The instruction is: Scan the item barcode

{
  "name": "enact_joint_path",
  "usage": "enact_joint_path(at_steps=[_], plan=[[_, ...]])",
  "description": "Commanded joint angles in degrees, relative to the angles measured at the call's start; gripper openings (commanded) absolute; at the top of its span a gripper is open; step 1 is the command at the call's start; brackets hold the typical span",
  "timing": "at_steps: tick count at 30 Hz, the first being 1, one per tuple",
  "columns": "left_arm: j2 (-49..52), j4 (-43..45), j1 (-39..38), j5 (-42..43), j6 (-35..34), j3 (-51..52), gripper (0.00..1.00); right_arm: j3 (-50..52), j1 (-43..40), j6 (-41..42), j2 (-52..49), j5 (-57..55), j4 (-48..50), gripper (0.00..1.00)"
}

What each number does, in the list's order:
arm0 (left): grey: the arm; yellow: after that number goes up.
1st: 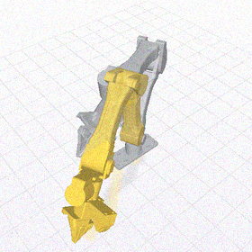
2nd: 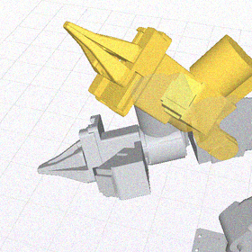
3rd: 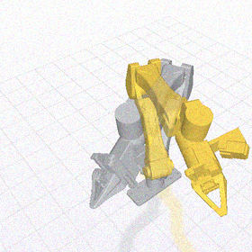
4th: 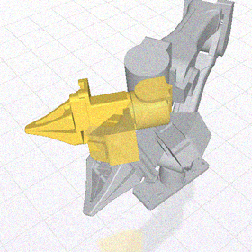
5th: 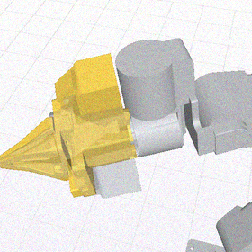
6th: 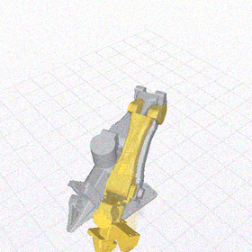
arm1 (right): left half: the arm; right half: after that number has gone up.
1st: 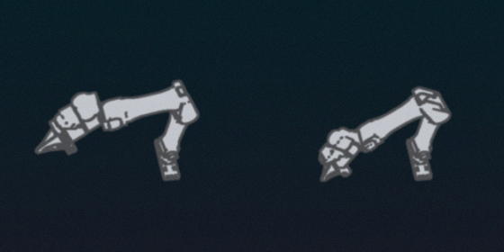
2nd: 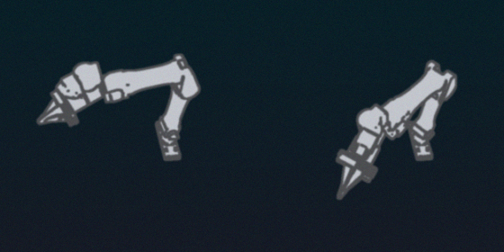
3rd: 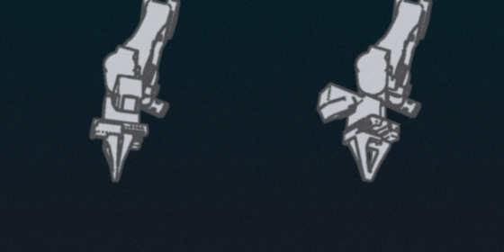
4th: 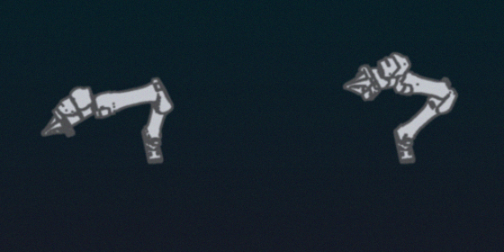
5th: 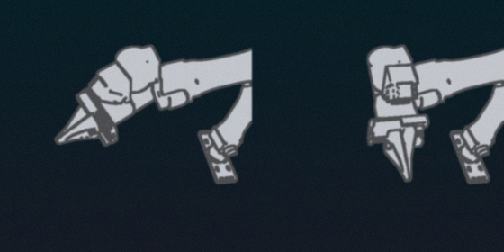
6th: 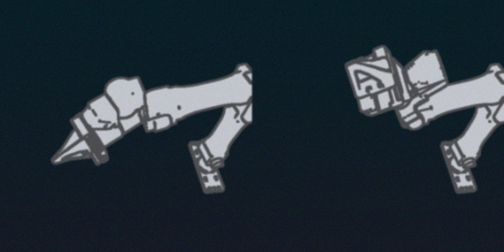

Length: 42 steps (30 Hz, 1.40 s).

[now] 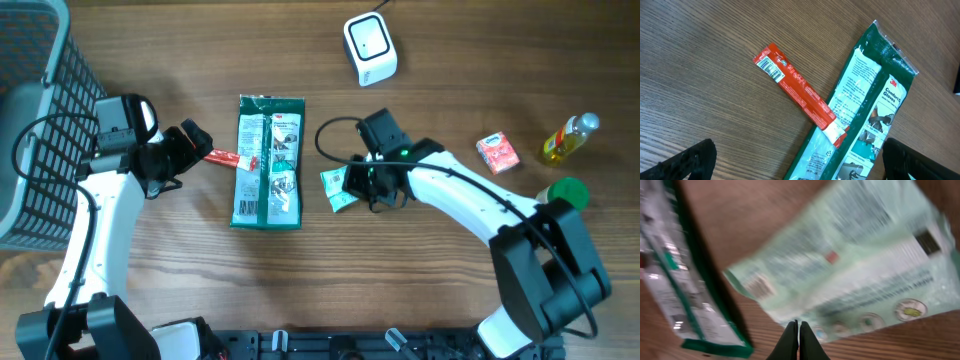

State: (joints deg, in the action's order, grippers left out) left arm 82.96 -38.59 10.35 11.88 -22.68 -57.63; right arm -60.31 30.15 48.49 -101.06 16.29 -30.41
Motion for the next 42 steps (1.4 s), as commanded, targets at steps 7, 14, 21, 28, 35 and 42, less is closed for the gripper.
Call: enact_joint_path(at_steps=[7,14,21,28,35,42], plan=[[-0.35,0.15,0.04,0.28,-0.31,-0.55,1.00,-0.02,0.02,-2.49,2.71,-12.44,6.23,0.04],[-0.35,0.15,0.04,0.28,-0.31,-0.55,1.00,2.05,1.14,-2.43,-2.60,-12.44,10.32,0.04],[-0.35,0.15,0.04,0.28,-0.31,-0.55,1.00,0.33,-0.52,-6.38,-0.59,-11.52,10.56,0.08],[-0.35,0.15,0.04,0.28,-0.31,-0.55,1.00,-0.74,-4.55,-6.73,12.96,-9.88,-3.54,0.08],[-0.35,0.15,0.04,0.28,-0.31,-0.55,1.00,3.63,-2.97,-6.29,10.29,-9.79,-4.48,0.05],[-0.35,0.15,0.04,0.28,-0.31,-0.55,1.00,6.08,-1.29,-6.32,4.83,-9.70,-0.76,0.06]])
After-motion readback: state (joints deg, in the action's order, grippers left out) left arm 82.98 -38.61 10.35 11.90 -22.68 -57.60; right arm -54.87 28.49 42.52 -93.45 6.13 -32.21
